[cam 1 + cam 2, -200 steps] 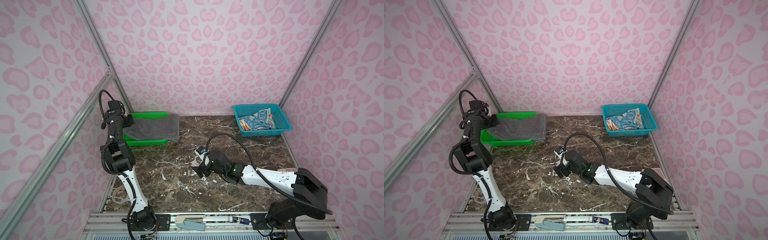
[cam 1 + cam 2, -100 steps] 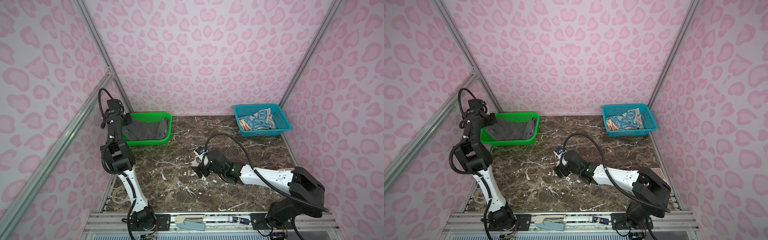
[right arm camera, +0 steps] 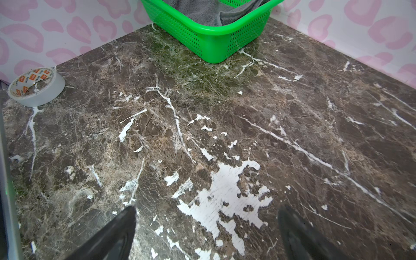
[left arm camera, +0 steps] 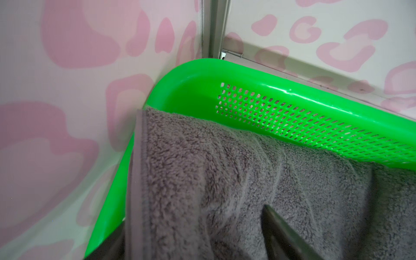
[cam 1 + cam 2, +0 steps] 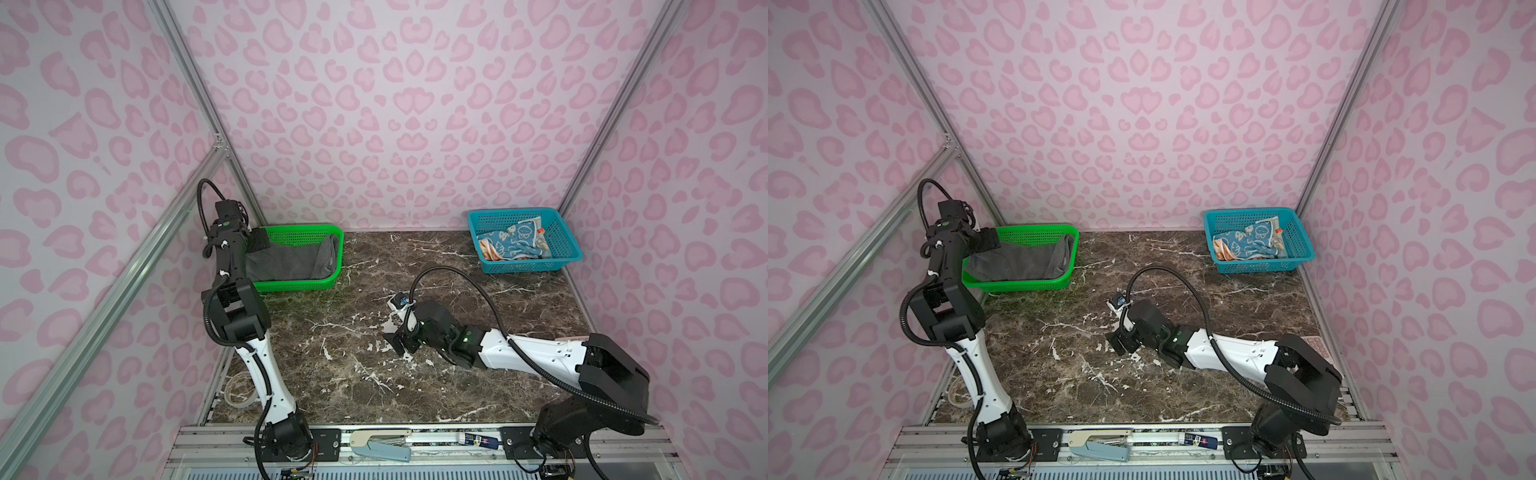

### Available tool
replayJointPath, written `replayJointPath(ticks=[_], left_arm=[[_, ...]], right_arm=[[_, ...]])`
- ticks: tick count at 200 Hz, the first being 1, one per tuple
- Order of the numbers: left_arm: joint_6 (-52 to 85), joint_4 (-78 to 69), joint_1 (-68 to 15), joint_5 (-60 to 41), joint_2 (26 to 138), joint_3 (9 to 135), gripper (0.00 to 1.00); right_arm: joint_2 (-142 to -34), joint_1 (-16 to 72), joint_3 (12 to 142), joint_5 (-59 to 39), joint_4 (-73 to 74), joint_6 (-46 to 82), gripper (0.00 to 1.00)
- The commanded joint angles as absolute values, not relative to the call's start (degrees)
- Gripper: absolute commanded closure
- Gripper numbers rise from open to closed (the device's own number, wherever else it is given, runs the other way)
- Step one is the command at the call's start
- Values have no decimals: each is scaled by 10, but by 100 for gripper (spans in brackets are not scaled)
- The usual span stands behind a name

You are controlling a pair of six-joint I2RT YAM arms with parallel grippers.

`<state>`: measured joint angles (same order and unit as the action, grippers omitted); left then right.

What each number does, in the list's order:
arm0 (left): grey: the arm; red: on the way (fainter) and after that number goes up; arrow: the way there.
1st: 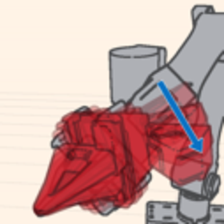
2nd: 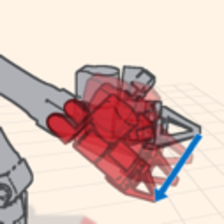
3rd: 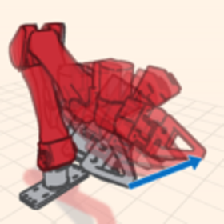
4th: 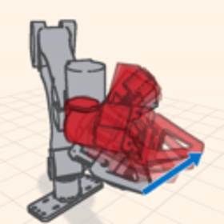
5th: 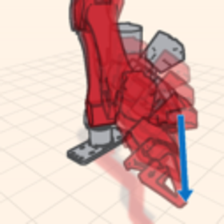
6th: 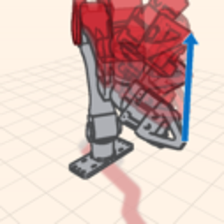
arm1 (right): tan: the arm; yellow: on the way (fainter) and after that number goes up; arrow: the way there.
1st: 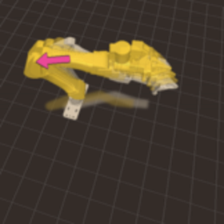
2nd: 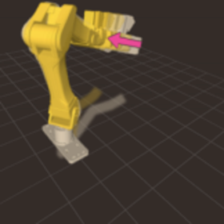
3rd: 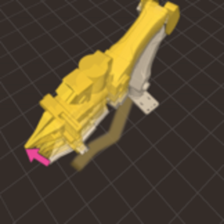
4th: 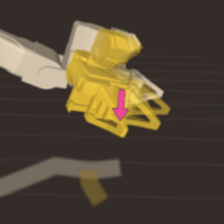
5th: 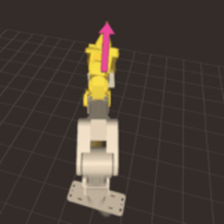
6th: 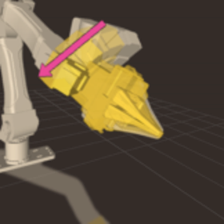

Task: Fold and stack the towels
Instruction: 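Lower the grey towel into the green basket with the left gripper, then open the left gripper and press the towel down inside the green basket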

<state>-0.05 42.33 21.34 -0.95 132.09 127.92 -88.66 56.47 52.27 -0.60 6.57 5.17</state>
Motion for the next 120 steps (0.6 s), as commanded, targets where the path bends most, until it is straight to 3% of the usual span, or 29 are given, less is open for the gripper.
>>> replayJointPath(ticks=[1, 120], left_arm=[[0, 424, 205, -3, 1273, 1287, 16], [-11, 390, 156, 94, 1175, 1205, 16]], right_arm=[[-892, 564, 524, -9, 81, 53, 1], [-890, 565, 514, -14, 94, 55, 1]])
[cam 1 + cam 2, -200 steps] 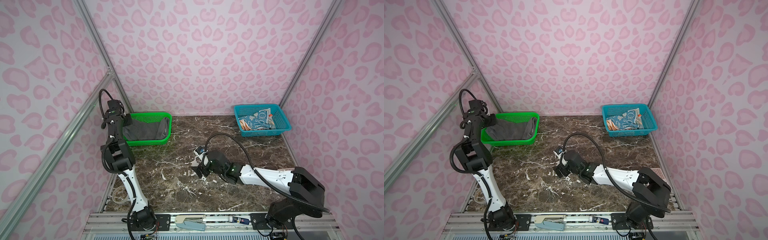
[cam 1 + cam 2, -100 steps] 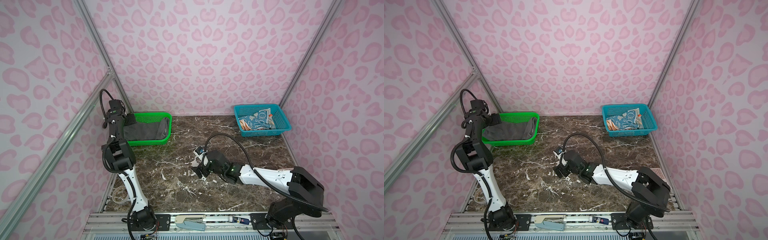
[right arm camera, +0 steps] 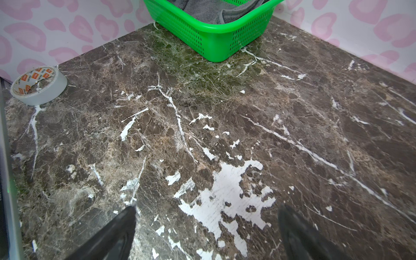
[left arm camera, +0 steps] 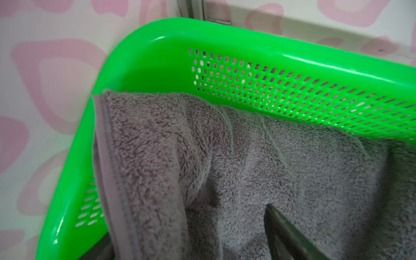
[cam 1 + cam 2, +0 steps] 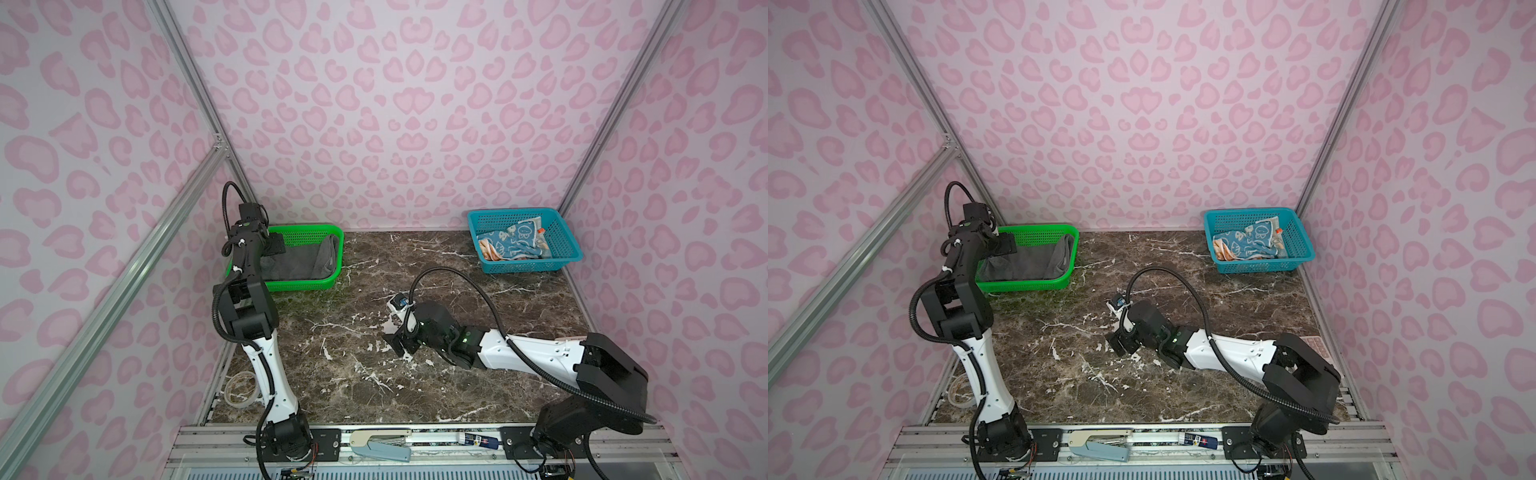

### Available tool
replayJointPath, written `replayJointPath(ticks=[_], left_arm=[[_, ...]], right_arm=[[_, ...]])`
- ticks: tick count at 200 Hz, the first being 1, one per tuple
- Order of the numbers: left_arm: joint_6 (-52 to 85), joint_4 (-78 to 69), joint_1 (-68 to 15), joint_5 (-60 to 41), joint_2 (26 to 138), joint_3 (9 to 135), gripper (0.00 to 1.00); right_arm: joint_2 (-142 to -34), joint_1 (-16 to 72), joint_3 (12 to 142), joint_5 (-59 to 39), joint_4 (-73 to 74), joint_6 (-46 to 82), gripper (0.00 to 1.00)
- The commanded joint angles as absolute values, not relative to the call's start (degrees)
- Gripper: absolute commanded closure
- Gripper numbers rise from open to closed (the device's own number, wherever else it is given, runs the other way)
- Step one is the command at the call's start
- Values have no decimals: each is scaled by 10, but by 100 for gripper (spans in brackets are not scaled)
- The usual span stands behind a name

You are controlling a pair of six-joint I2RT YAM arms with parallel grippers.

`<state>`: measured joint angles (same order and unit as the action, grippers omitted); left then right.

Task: Fold and stack the towels
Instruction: 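Open the left gripper and press the towel down inside the green basket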

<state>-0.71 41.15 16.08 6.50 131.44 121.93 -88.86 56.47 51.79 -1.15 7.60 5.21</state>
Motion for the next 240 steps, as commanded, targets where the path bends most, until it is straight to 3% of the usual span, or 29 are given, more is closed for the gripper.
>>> replayJointPath(ticks=[1, 93, 166, 240], left_arm=[[-10, 390, 156, 94, 1175, 1204, 16], [8, 338, 150, 87, 1106, 1132, 30], [22, 327, 148, 87, 1059, 1083, 21], [21, 324, 144, 73, 1034, 1070, 22]], right_arm=[[-891, 564, 514, -14, 93, 55, 1], [-896, 565, 513, -20, 102, 56, 1], [-902, 564, 516, -28, 105, 54, 1], [-911, 564, 523, -36, 107, 51, 1]])
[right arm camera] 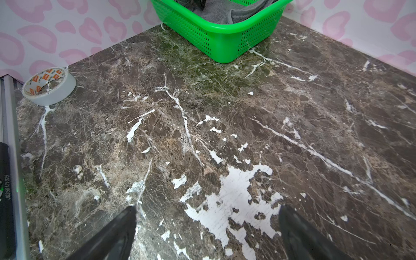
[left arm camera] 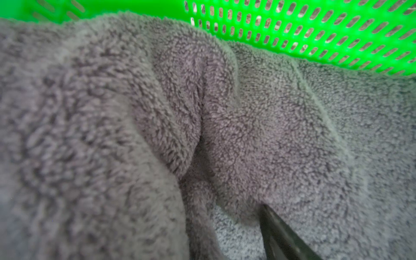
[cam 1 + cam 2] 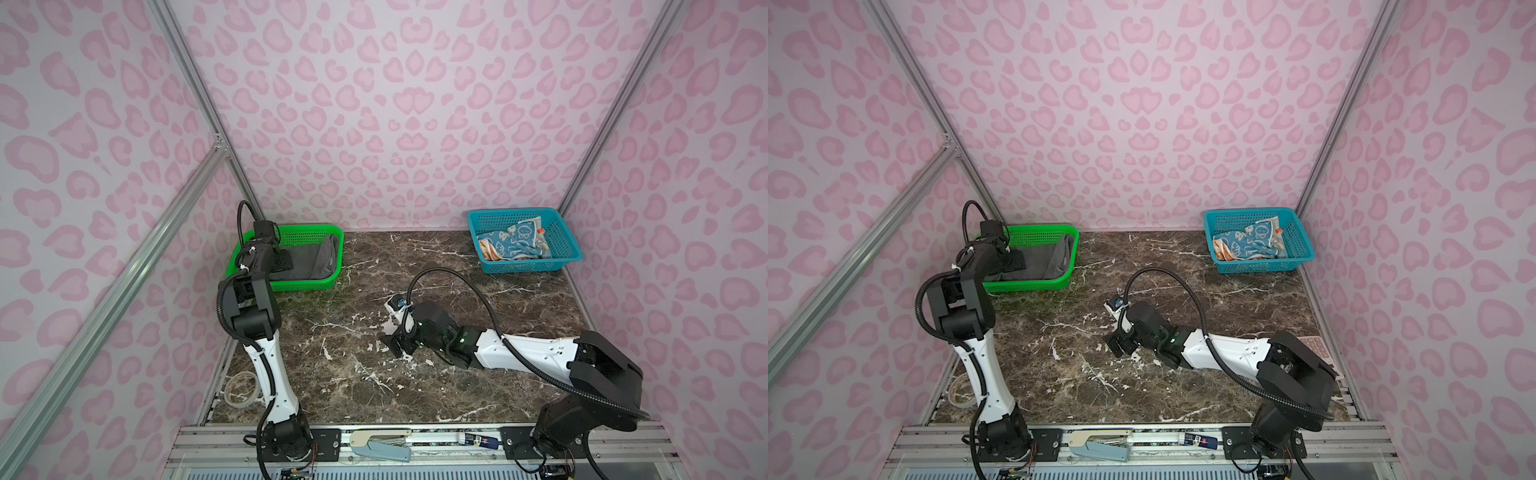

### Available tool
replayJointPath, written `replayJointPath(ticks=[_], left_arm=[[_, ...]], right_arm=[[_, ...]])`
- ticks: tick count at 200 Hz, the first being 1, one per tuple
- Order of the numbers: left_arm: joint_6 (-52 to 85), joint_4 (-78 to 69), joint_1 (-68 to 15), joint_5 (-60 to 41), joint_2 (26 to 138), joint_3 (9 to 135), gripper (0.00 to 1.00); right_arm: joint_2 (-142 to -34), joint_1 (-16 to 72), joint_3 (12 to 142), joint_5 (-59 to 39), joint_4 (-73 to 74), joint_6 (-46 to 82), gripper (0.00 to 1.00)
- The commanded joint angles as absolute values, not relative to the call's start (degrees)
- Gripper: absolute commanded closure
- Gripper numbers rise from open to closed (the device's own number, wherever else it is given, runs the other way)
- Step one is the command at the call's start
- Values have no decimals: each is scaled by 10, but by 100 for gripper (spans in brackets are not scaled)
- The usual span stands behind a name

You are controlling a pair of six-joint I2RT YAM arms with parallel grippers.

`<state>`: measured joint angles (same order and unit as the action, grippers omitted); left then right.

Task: Fold and stack the towels
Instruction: 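Open the left gripper and press the towel down inside the green basket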

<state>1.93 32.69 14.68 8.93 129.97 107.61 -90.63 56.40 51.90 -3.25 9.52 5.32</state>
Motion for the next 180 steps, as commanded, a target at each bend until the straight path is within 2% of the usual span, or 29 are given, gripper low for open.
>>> replayJointPath(ticks=[1, 84, 102, 117, 121, 135, 156, 180], left_arm=[[21, 324, 144, 73, 1034, 1070, 22], [29, 315, 142, 67, 1013, 1033, 28], [31, 315, 142, 62, 1008, 1021, 44], [35, 314, 142, 57, 1003, 1005, 62], [38, 314, 142, 55, 1002, 999, 70], [46, 311, 142, 43, 994, 968, 82], [65, 289, 142, 23, 974, 906, 96], [86, 249, 141, 4, 943, 830, 96]], right_arm=[[-911, 564, 522, -37, 107, 51, 1], [-914, 563, 525, -39, 106, 49, 1], [-915, 564, 526, -40, 107, 50, 1], [-916, 564, 525, -40, 109, 52, 1], [-915, 563, 524, -40, 109, 52, 1], [-916, 564, 523, -40, 111, 51, 1], [-916, 564, 523, -40, 112, 51, 1], [-916, 562, 525, -43, 110, 48, 1]])
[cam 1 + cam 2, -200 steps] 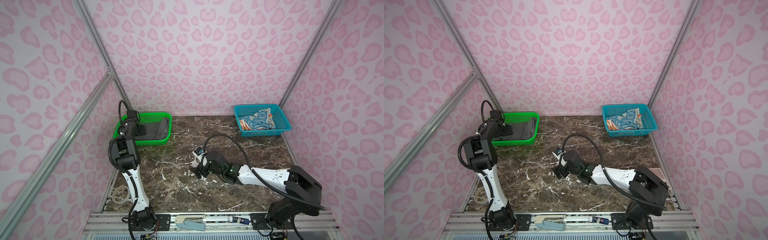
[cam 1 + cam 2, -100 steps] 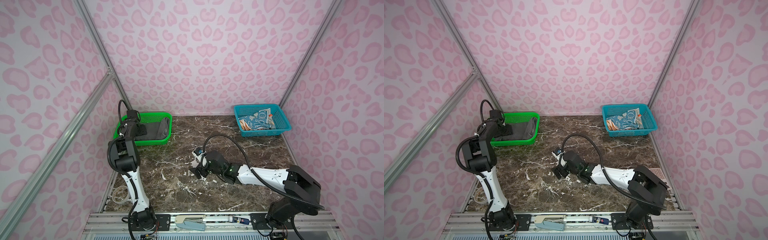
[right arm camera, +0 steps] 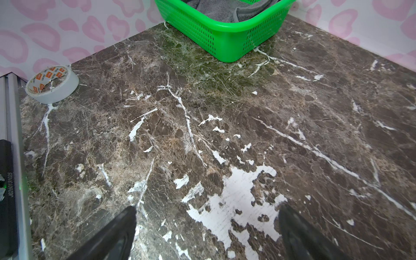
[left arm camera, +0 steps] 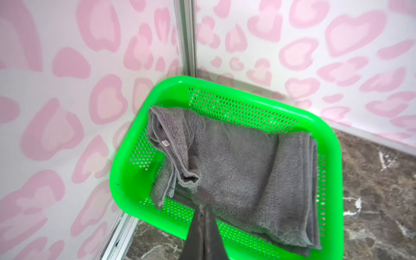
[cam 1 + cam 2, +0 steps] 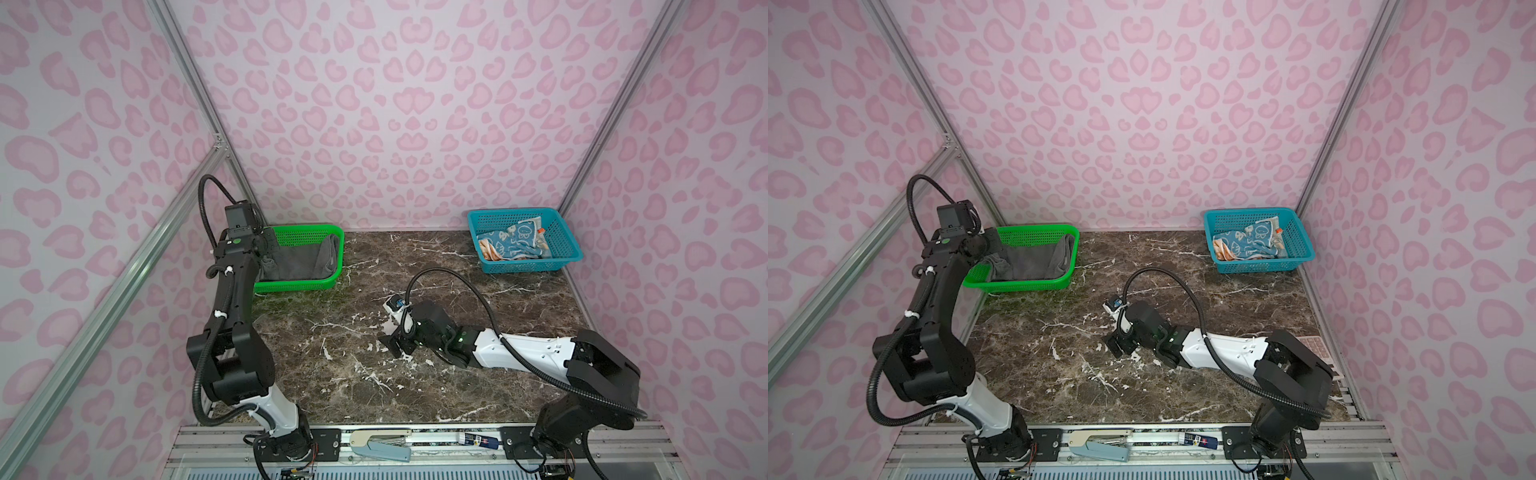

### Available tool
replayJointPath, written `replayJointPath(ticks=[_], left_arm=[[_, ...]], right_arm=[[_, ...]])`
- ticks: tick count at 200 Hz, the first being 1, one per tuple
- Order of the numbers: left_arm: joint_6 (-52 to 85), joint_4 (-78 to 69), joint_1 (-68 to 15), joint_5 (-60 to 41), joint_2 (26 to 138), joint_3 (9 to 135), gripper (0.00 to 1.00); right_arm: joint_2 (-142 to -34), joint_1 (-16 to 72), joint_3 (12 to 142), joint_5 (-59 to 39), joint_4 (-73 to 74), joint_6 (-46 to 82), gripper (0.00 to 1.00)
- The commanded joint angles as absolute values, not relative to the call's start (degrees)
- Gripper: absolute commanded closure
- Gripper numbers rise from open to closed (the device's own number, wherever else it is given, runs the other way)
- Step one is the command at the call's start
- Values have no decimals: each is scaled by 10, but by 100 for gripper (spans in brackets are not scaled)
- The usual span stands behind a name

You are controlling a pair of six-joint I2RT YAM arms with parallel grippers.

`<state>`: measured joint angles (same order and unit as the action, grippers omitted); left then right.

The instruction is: Fold and stack the towels

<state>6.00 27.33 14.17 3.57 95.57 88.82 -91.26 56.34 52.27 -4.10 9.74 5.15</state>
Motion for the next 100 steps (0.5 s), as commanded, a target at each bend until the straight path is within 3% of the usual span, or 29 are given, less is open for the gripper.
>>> replayJointPath(ticks=[1, 50, 100], left_arm=[[88, 247, 141, 3, 941, 827, 96], [113, 183, 138, -39, 890, 723, 96], [111, 191, 137, -106, 972, 805, 96]], right_arm=[[-916, 562, 525, -44, 111, 48, 1], [-918, 559, 526, -54, 112, 46, 1], [-919, 560, 526, -52, 113, 48, 1]])
